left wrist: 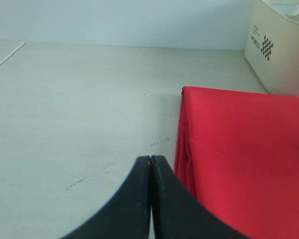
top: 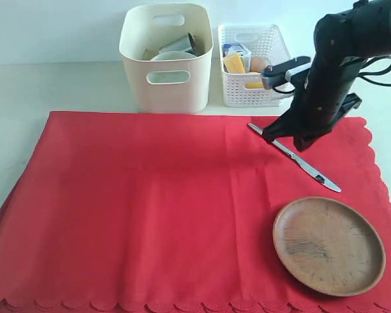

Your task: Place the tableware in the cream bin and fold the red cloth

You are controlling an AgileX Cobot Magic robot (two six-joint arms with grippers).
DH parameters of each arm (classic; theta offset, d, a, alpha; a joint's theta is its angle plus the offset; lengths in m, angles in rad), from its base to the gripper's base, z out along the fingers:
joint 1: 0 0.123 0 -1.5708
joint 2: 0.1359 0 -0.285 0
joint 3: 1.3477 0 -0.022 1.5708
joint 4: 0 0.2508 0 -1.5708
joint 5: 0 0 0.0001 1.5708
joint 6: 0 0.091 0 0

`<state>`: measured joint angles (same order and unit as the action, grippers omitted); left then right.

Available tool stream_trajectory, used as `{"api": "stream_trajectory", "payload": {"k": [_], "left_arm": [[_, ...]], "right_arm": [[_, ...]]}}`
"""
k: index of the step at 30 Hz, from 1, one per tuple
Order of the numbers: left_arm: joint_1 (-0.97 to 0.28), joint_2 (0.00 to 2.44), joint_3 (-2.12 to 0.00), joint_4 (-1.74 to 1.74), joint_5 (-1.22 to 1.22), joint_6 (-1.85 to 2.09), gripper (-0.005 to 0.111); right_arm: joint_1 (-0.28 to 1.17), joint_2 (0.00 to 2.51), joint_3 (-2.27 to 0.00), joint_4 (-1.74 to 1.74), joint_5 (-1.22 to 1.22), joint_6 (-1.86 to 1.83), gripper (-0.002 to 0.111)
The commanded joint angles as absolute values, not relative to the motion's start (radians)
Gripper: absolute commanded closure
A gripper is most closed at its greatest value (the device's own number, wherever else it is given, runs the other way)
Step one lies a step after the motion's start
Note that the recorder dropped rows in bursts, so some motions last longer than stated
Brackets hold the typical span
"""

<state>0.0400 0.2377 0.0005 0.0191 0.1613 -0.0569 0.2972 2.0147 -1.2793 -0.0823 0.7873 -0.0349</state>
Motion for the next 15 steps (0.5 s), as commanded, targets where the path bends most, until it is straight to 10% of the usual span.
{"api": "stream_trajectory", "payload": {"k": [1,9,15], "left_arm": [[0.039,0.246,0.000,0.014,0.155,-0.057,0.106],[0.039,0.246,0.000,0.014,0.155,-0.057,0.106],[0.039,0.246,0.000,0.014,0.155,-0.057,0.106]], "right_arm": [[0.309,2.039,-1.304,-0.033,0.748,-0.068,0.105],[0.326,2.039,-1.304,-0.042,0.648,-0.071,0.064],[0.324,2.081,-1.306,-0.072,0.637,-0.071,0.062]]}}
